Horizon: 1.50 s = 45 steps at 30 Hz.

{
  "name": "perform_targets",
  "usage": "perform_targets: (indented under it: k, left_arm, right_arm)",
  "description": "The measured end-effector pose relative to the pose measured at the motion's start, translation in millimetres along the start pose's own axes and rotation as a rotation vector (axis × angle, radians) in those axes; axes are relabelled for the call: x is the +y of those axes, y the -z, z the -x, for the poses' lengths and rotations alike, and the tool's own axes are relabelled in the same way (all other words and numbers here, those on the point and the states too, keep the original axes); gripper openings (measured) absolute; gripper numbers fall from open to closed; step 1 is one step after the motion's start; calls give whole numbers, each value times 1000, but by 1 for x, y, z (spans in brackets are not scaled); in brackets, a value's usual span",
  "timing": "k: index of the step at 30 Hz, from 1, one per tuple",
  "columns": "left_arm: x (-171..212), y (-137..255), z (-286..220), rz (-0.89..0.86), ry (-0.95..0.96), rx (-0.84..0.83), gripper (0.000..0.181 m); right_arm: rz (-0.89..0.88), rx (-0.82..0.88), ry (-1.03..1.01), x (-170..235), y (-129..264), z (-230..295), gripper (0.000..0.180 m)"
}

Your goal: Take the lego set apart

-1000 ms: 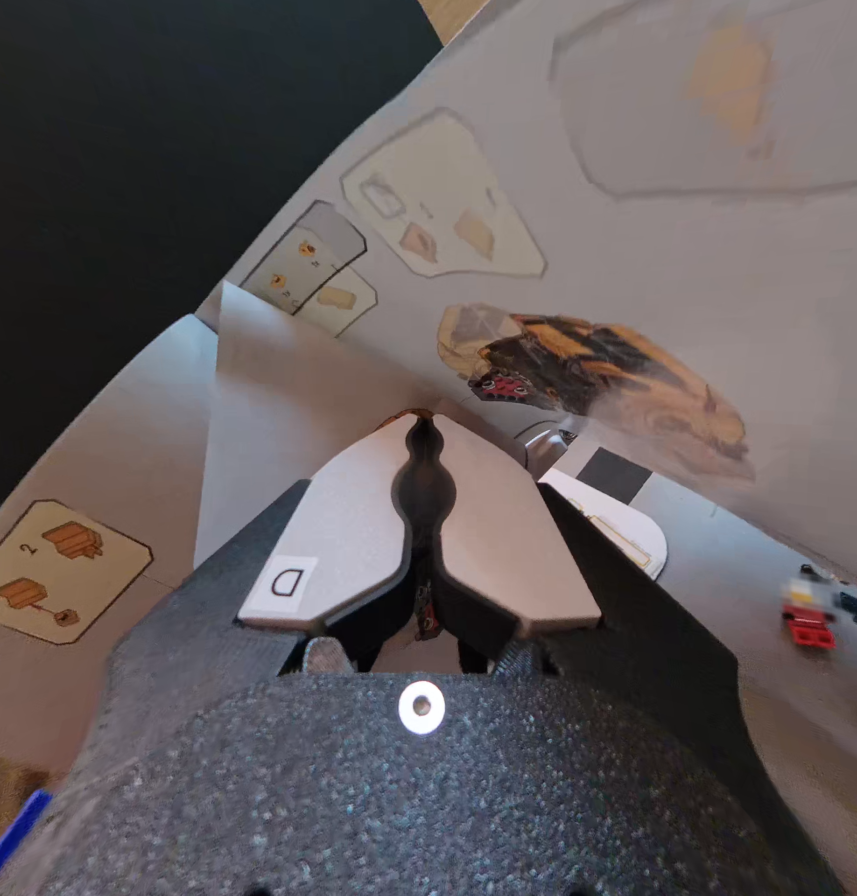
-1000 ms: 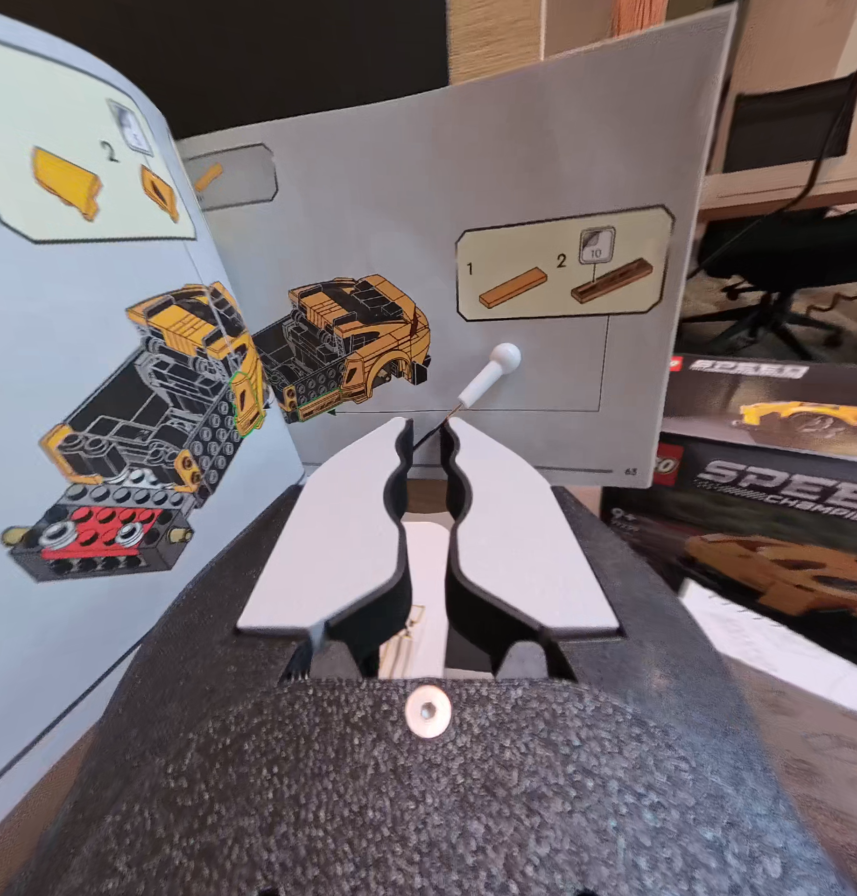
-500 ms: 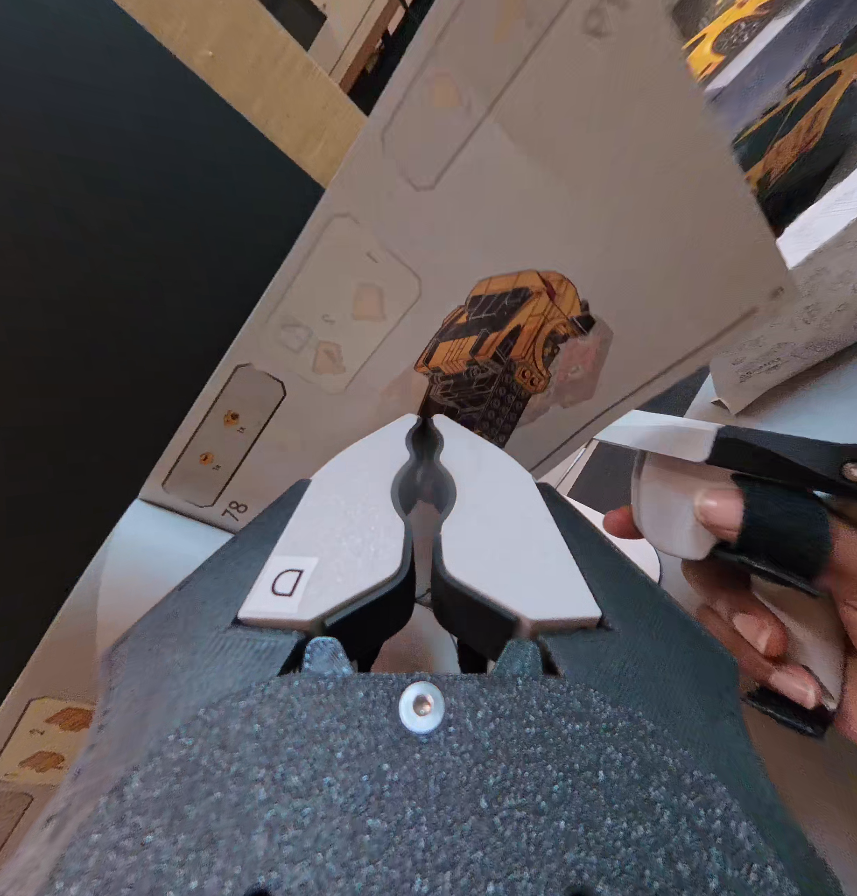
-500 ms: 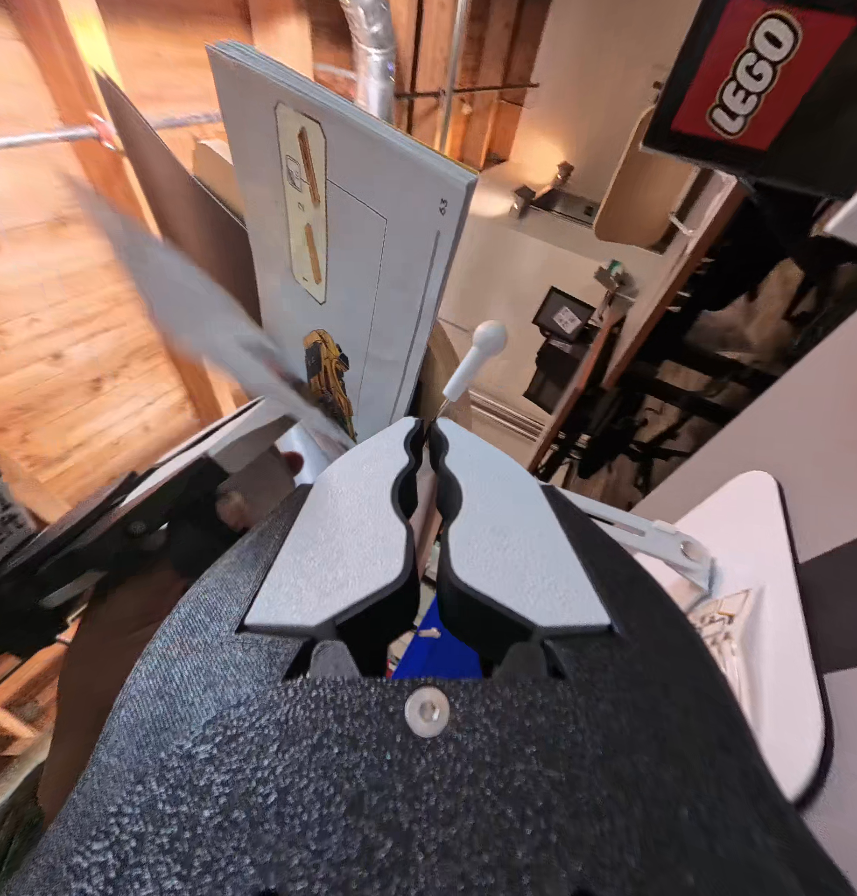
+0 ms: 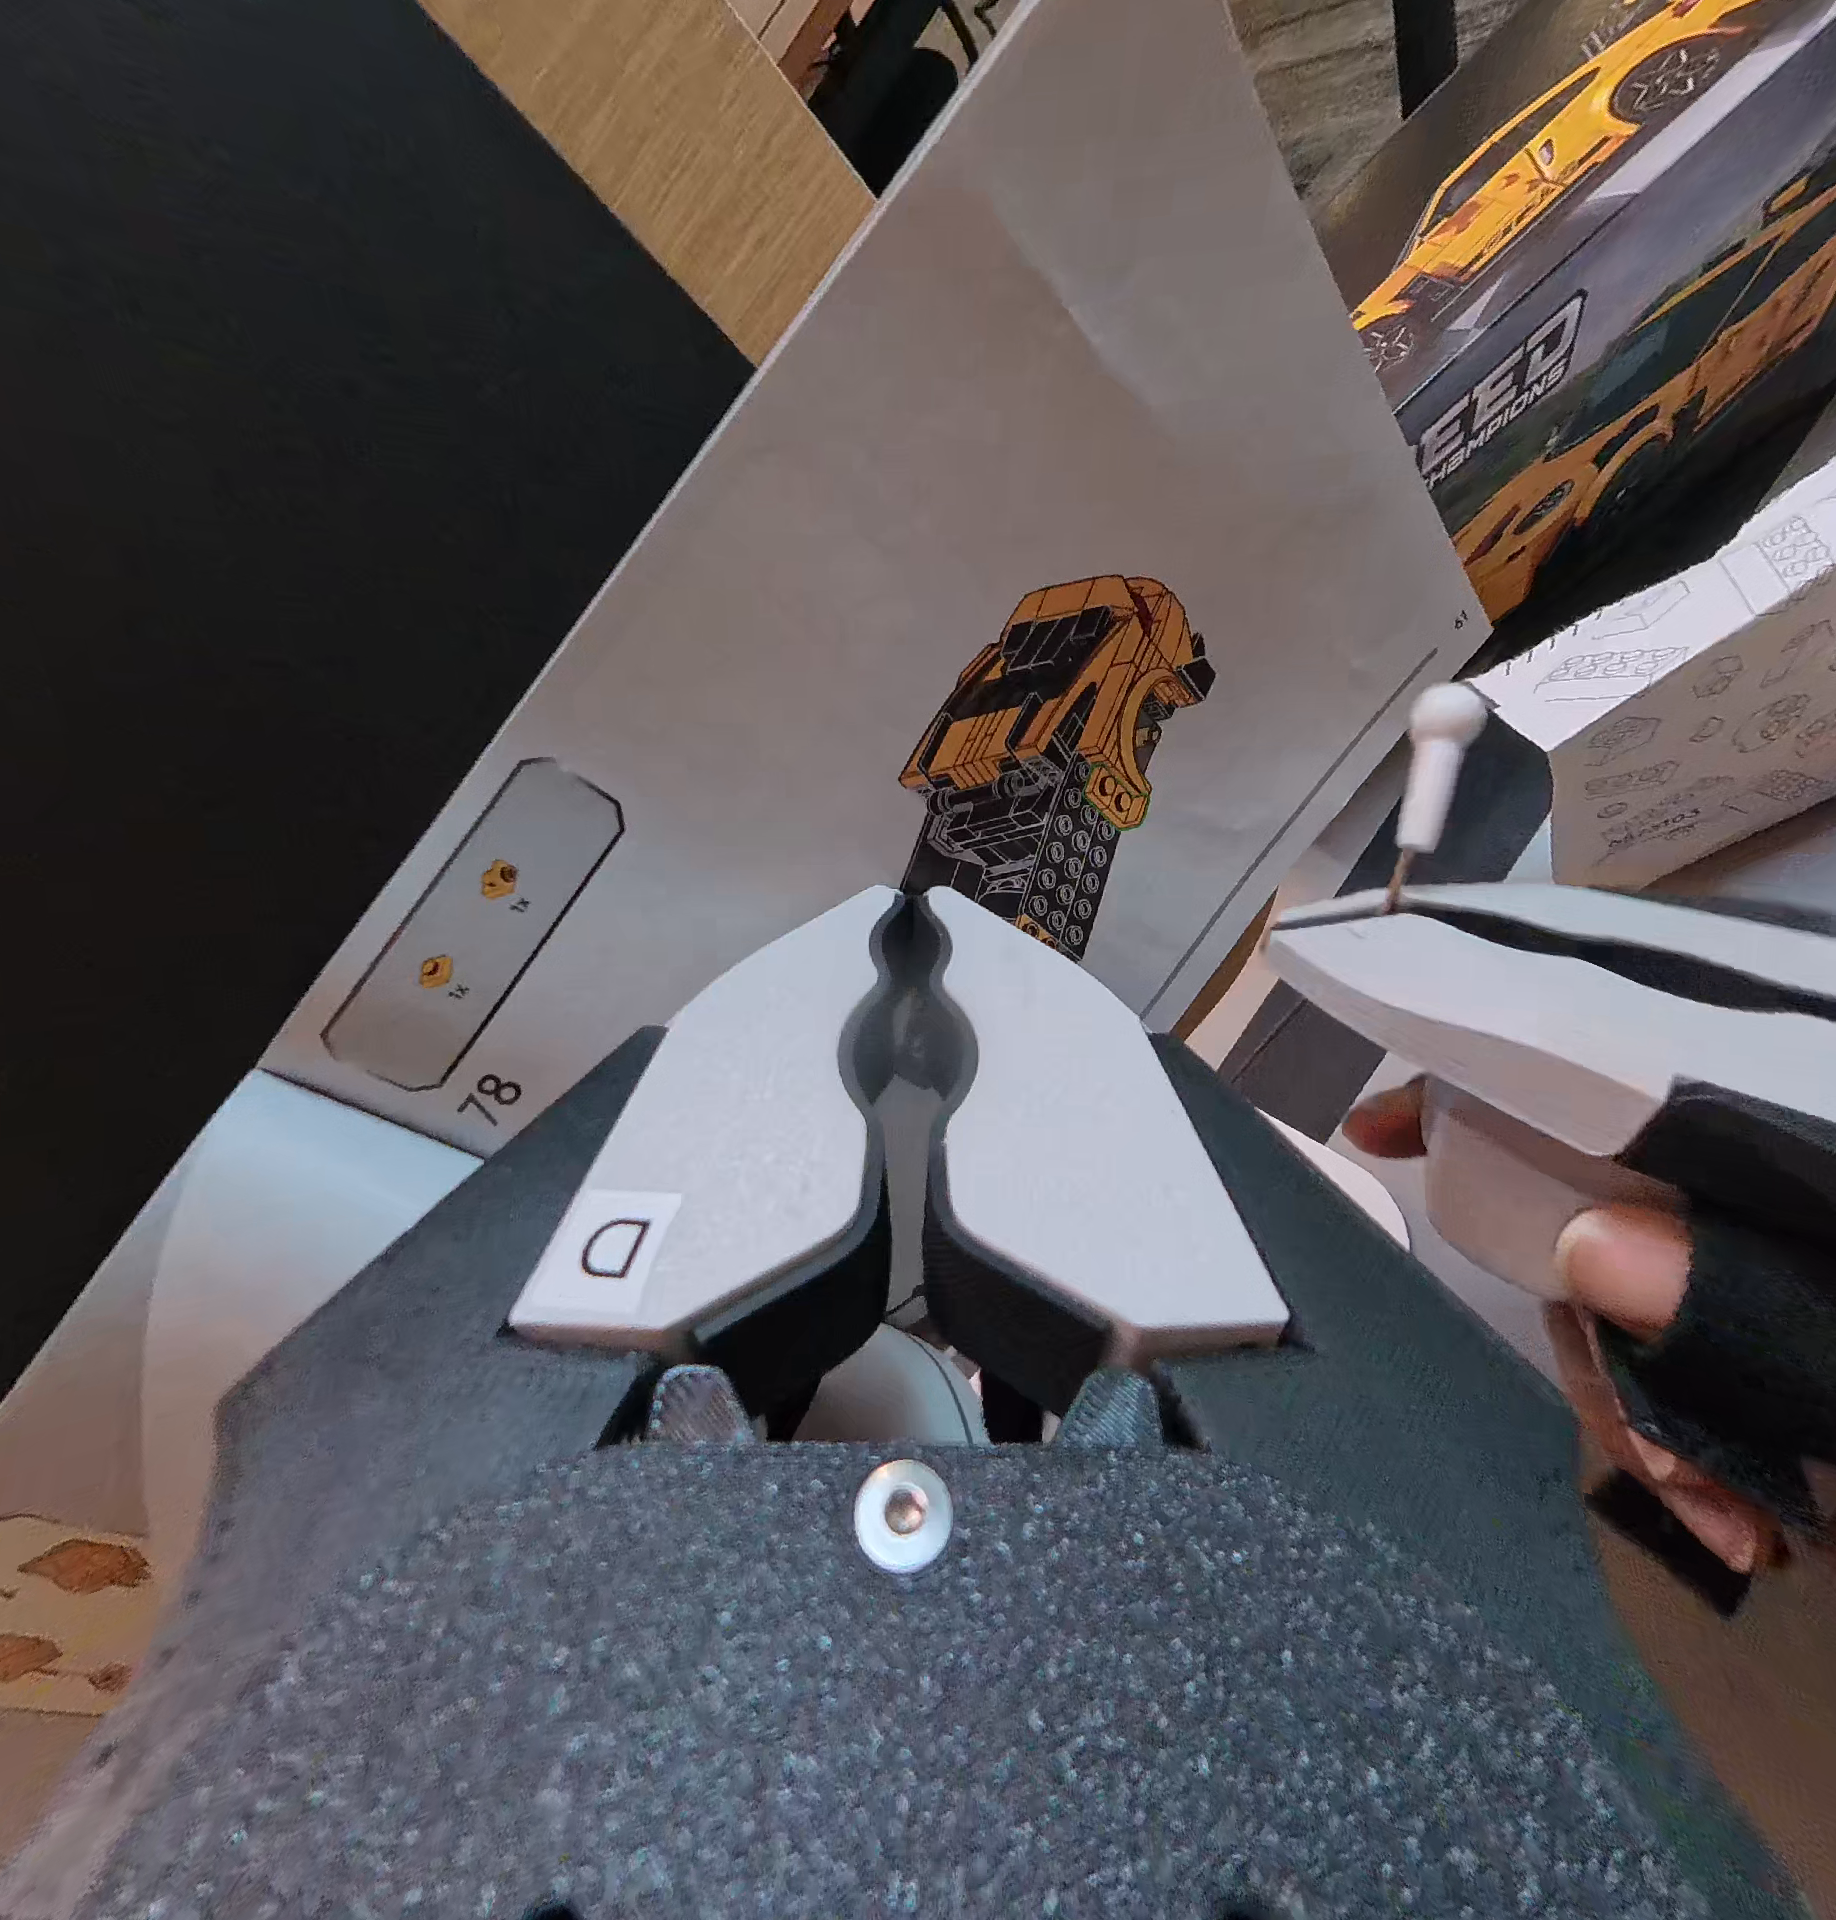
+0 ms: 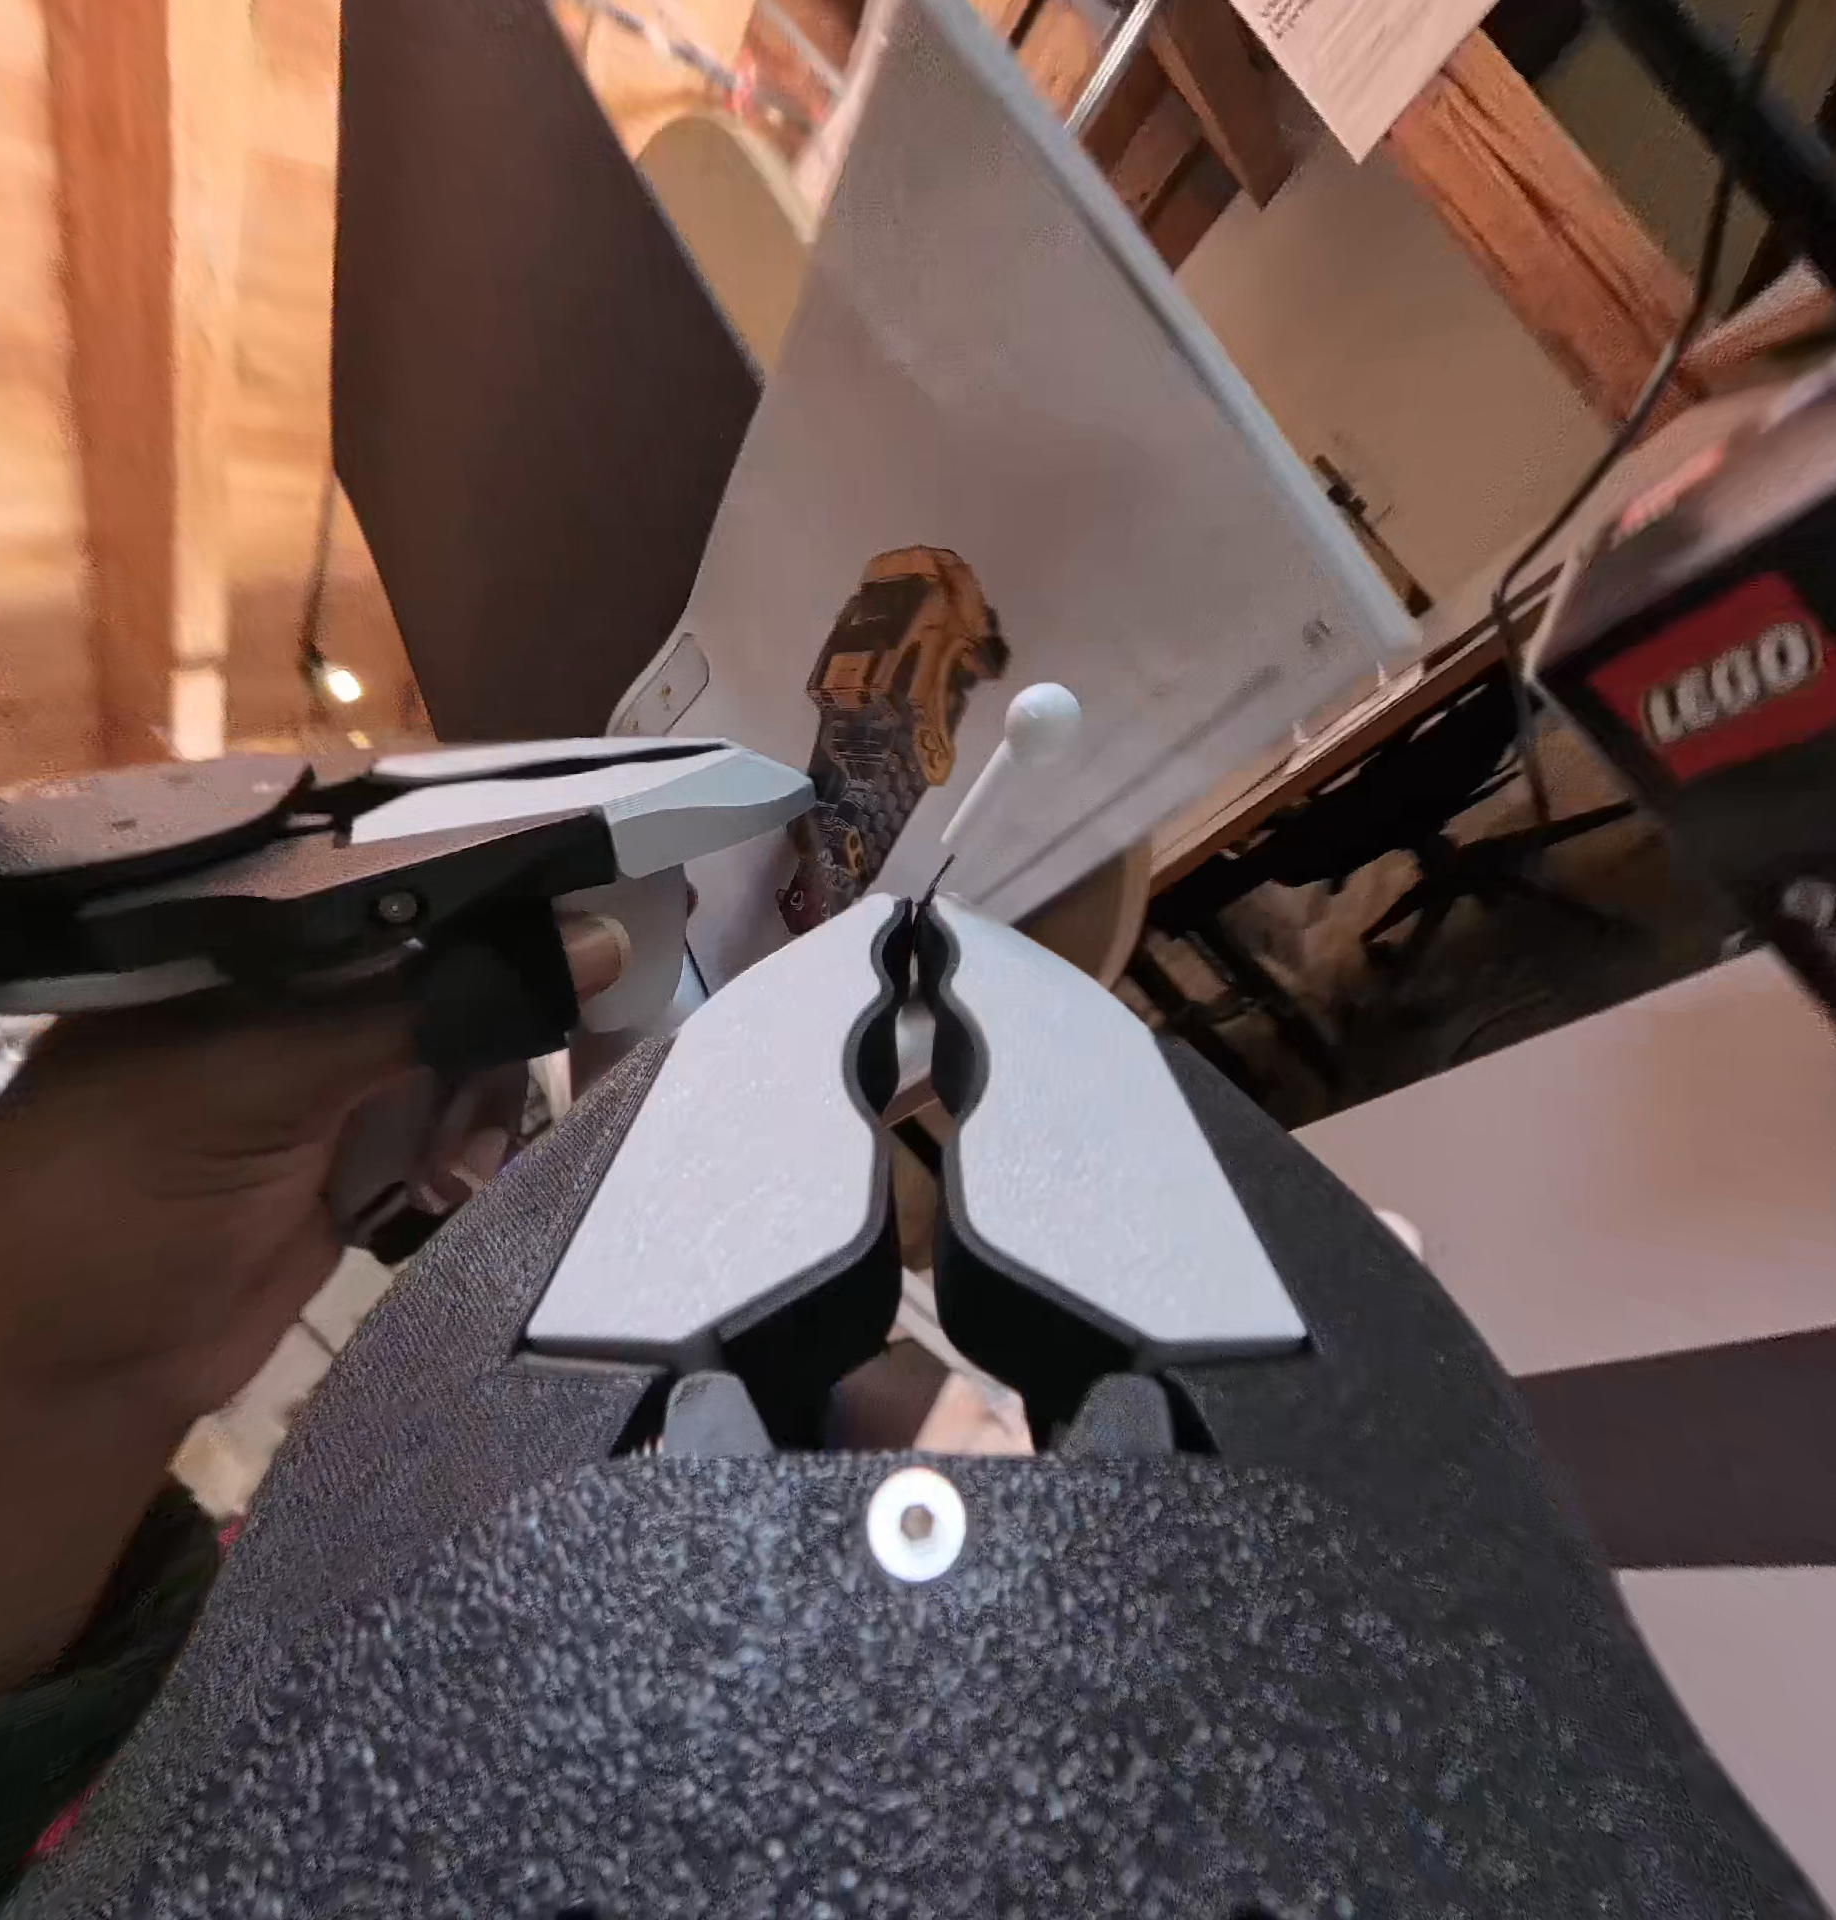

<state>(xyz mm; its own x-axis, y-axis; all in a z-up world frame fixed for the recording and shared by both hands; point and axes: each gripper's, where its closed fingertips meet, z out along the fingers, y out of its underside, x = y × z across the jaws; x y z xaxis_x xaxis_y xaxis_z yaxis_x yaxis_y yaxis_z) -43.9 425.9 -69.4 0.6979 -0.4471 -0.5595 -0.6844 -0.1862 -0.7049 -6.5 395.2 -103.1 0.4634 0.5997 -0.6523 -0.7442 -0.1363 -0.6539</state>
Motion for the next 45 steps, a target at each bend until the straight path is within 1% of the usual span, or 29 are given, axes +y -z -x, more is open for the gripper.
perform_targets:
  k: [4,6,9,13,16,19,22,24,26,29,31,33,35,40,45]
  left_arm:
    - [0,1,-1,-15,14,20,0]
    - [-1,3,-2,-26,6,30,0]
    - [4,20,4,-49,14,-4,0]
    - [39,45,15,-30,102,-29,0]
    - [69,58,29,-35,171,-47,0]
    - [88,79,47,-103,280,-73,0]
    - [110,103,68,-169,422,-108,0]
    - [126,116,82,-206,509,-134,0]
    - [142,125,90,-227,580,-145,0]
    - [159,133,96,-255,653,-148,0]
    - [166,137,98,-272,675,-153,0]
    - [171,141,100,-282,685,-151,0]
    - [175,143,103,-287,694,-149,0]
    - [182,137,99,-278,713,-123,0]
    - [175,136,92,-284,702,-98,0]
  right_arm:
    - [94,32,220,-4,-13,6,1]
    - [137,51,230,-3,-18,1,3]
    - [204,20,202,-2,-21,0,3]
    - [294,-7,264,-2,-14,1,8]
    - [258,40,397,-17,-4,5,14]
    - [252,52,611,-22,-2,27,27]
    - [263,16,807,-13,-7,61,41]
    - [287,-2,920,4,-12,82,52]
    - [330,-7,1018,26,-19,95,69]
    - [410,-4,1142,67,-33,103,91]
    - [439,14,1197,87,-41,101,96]
    - [457,29,1211,97,-47,98,97]
    - [444,46,1211,98,-51,98,95]
    - [429,96,1217,89,-57,91,87]
    - [434,119,1227,83,-59,83,85]
